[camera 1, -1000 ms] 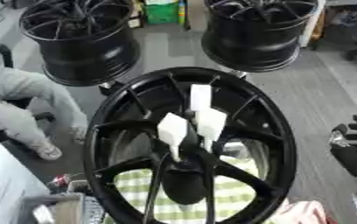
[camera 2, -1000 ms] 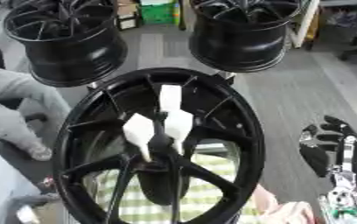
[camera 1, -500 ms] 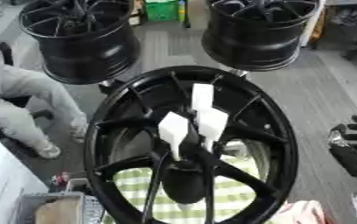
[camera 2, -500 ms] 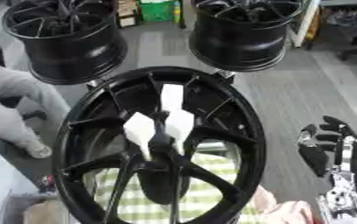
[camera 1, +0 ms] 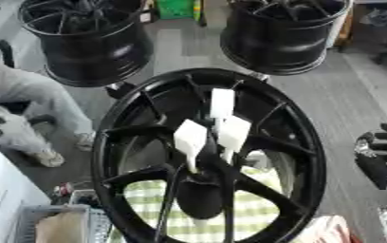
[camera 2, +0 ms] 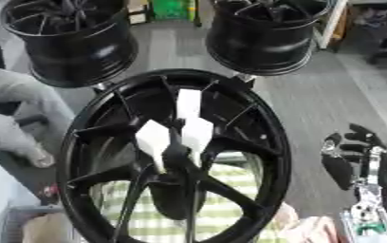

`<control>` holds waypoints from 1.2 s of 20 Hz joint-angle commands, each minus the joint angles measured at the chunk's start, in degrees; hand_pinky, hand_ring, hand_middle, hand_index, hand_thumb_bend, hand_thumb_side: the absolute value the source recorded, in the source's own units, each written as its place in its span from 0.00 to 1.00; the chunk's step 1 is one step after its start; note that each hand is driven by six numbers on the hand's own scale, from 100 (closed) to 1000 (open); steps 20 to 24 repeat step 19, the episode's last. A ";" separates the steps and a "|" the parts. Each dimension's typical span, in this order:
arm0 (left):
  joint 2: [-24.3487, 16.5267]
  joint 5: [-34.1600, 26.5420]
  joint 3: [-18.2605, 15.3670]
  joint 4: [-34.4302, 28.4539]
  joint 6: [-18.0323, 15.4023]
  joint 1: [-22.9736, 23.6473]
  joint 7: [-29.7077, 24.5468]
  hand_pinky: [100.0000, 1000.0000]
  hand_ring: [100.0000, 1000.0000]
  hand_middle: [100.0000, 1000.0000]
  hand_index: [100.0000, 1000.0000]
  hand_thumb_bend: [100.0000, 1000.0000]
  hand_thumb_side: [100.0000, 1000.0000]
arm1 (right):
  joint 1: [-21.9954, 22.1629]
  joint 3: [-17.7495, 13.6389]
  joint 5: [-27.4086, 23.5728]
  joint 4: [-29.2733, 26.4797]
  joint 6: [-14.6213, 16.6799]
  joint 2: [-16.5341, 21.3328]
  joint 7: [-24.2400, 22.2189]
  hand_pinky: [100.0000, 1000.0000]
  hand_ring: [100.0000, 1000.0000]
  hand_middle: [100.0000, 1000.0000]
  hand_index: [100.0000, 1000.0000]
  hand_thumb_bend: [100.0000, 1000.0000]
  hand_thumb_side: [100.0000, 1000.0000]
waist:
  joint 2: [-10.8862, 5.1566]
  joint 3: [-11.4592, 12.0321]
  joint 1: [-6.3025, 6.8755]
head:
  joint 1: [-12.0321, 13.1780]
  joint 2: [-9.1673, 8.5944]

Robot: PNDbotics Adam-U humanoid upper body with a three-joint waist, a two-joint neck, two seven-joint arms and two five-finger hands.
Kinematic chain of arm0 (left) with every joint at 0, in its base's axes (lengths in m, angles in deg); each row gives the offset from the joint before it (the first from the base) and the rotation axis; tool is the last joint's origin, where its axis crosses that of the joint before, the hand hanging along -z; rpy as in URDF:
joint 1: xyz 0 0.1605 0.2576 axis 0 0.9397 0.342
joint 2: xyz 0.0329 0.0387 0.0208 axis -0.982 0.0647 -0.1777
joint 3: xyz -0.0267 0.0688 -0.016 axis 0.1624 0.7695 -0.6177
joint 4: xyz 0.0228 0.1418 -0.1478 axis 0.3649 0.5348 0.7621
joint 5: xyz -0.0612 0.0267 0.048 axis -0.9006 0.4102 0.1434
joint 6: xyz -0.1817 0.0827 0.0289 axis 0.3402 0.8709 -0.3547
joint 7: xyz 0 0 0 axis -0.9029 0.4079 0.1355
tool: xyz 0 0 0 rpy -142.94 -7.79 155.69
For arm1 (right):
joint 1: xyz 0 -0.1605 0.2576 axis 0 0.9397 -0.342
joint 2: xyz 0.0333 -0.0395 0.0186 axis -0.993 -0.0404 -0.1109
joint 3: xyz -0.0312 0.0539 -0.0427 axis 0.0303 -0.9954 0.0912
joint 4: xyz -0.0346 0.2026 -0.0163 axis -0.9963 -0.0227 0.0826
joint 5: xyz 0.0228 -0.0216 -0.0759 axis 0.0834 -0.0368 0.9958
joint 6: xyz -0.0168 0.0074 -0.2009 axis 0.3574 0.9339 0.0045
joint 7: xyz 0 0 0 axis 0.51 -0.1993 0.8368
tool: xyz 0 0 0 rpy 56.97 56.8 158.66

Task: Pull the pin out of the wheel hub.

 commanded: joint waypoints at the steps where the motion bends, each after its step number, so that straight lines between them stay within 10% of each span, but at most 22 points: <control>1: 2.96 -2.67 -1.34 -8.05 6.43 0.68 -4.06 0.70 0.57 0.62 0.70 0.00 0.60 | -0.64 -0.20 -0.30 -1.32 0.27 0.11 0.10 0.53 0.59 0.62 0.77 0.00 0.12 | -0.30 -0.01 -0.08 | 0.22 -0.15; 11: 14.95 0.14 -2.15 -17.80 21.02 4.91 -2.86 0.70 0.56 0.61 0.69 0.00 0.75 | -1.30 0.28 -0.55 -1.53 0.45 -0.43 -0.08 0.52 0.59 0.62 0.77 0.00 0.13 | 0.40 0.10 -0.95 | 0.60 -0.15; 24: 15.29 4.86 -2.39 -16.50 25.20 6.50 7.37 0.68 0.54 0.59 0.68 0.00 0.79 | -1.30 0.34 -0.58 -1.49 0.38 -0.48 0.14 0.52 0.59 0.61 0.77 0.00 0.13 | 0.41 0.30 -0.96 | 0.98 -0.15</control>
